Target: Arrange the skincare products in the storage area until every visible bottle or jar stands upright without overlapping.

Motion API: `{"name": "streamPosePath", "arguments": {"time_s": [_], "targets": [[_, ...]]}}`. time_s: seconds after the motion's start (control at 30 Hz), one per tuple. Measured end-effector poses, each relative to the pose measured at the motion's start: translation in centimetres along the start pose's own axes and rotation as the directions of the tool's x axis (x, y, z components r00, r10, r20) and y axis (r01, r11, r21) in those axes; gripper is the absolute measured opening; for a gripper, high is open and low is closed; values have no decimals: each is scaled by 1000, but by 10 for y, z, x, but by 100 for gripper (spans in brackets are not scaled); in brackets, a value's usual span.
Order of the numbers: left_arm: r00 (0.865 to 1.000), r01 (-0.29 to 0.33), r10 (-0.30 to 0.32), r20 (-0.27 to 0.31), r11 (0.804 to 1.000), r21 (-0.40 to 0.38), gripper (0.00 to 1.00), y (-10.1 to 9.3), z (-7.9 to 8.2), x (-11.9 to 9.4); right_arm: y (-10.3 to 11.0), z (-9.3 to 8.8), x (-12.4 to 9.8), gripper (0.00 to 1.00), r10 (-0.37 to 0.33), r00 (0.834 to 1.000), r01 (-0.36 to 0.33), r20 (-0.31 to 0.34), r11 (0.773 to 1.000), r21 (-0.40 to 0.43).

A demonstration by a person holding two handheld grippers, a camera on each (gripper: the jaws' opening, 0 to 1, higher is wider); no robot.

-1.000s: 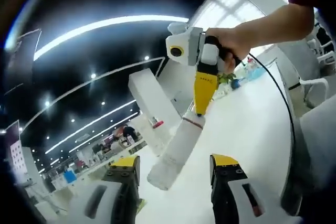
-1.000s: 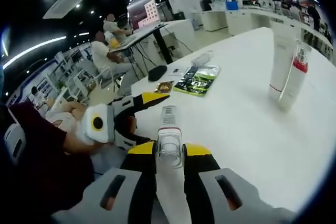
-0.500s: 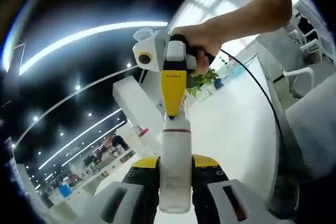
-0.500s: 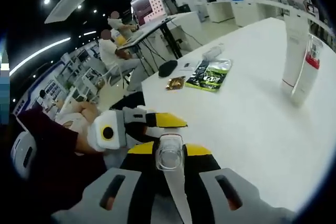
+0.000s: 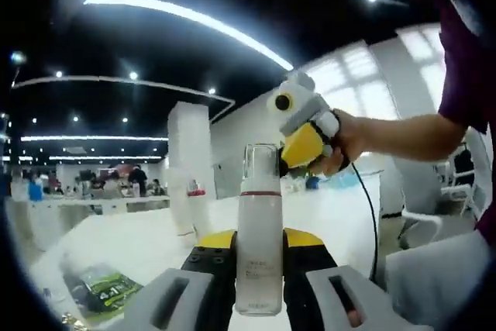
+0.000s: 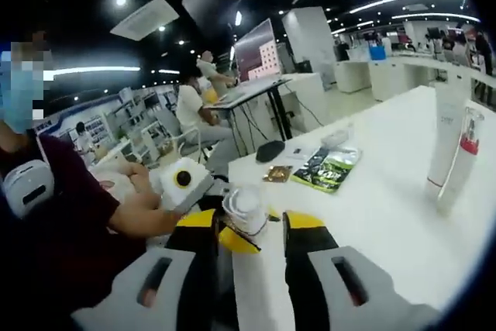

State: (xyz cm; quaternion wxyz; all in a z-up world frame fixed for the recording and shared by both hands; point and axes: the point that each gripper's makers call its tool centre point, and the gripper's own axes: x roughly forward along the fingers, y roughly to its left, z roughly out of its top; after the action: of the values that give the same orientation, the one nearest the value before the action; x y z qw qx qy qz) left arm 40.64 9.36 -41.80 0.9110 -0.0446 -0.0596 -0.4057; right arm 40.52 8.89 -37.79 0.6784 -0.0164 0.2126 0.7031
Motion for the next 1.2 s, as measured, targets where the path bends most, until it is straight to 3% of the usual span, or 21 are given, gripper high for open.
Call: {"name": "streamPosePath", "arguments": {"time_s": [0.07,0.1,0.17,0.2,0.23,0.27,0.3,0.33,0.4,0.43,0.5,0.57,0.63,0.67,0.73,0.8,0.87,1.07,1.2], "targets": [[992,123,-119,45,988,-92,20,-17,8,-2,7,0,4,35,25,999,-24,35,999,-35],[991,124,-116,71,985,-121,20,-16,12,-2,10,1,5,32,32,998,-28,55,996,-81],[971,230,-207,116,943,-239,20,-29,20,-5,18,2,8,30,69,994,-60,80,992,-111],[964,253,-223,144,936,-246,20,-32,25,-5,25,1,9,29,104,991,-96,88,991,-92],[952,297,-263,155,916,-270,20,-38,27,-7,30,1,10,29,124,988,-115,93,989,-92],[933,355,-316,171,884,-304,20,-46,30,-9,34,2,11,27,139,985,-129,104,986,-103],[923,379,-334,189,869,-318,20,-49,34,-9,40,2,12,25,158,981,-144,114,982,-120],[906,422,-379,188,837,-348,20,-56,33,-10,50,3,13,23,201,972,-187,124,976,-112],[891,454,-406,204,804,-383,21,-61,34,-11,60,2,13,18,239,963,-226,125,968,-109],[879,476,-424,216,781,-405,21,-64,34,-12,59,0,15,18,214,969,-201,123,973,-112],[888,459,-410,206,798,-391,21,-63,30,-10,56,-3,16,18,180,978,-168,110,980,-112],[911,412,-362,198,826,-385,22,-57,26,-7,47,-4,16,17,117,986,-107,117,990,-89],[941,334,-288,179,880,-338,23,-45,22,-2,37,-5,15,17,56,990,-46,132,996,-80],[949,309,-269,166,900,-306,24,-42,20,-1,32,-6,14,17,16,989,-4,144,997,-78],[969,238,-214,121,939,-247,24,-34,13,1,20,-7,13,17,-58,984,67,170,996,-51],[982,187,-177,64,959,-215,25,-27,4,3,10,-8,11,17,-121,975,128,184,992,-24],[995,96,-98,-10,986,-136,26,-16,-8,6,-5,-11,7,17,-222,959,226,173,974,-6],[998,22,-27,-50,996,-92,24,-8,-17,9,-17,-14,12,17,-326,932,320,159,945,64],[990,-100,101,-100,995,20,23,4,-23,8,-28,-17,13,17,-464,870,463,163,885,52]]}}
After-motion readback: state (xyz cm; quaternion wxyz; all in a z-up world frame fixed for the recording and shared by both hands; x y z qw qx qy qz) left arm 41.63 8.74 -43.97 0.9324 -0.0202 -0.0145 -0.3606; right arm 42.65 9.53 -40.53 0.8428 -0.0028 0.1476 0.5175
